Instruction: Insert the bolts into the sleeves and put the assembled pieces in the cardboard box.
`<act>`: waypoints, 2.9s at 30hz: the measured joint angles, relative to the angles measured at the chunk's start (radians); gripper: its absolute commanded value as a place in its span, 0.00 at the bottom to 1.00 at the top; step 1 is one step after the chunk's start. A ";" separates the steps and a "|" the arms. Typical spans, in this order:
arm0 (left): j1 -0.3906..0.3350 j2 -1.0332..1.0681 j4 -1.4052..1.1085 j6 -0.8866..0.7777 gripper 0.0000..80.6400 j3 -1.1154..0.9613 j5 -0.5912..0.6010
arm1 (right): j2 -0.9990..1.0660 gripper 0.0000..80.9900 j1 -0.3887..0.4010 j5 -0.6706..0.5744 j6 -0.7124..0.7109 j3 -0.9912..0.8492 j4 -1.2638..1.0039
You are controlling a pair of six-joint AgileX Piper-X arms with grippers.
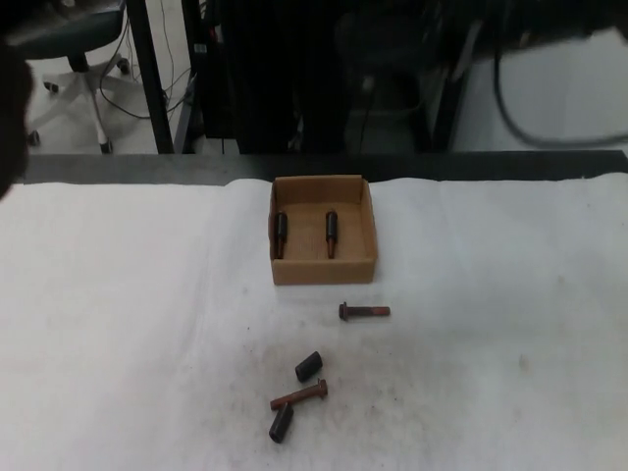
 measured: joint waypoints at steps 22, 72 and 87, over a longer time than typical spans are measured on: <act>0.052 0.016 0.168 0.430 0.00 0.000 -0.040 | -0.013 0.01 0.143 0.367 0.118 0.208 -0.666; 0.067 0.016 0.180 0.406 0.00 0.000 -0.141 | -0.013 0.01 0.144 0.289 0.135 0.208 -0.788; 0.067 0.059 0.171 0.381 0.00 -0.001 -0.126 | -0.013 0.01 0.144 0.301 0.135 0.215 -0.790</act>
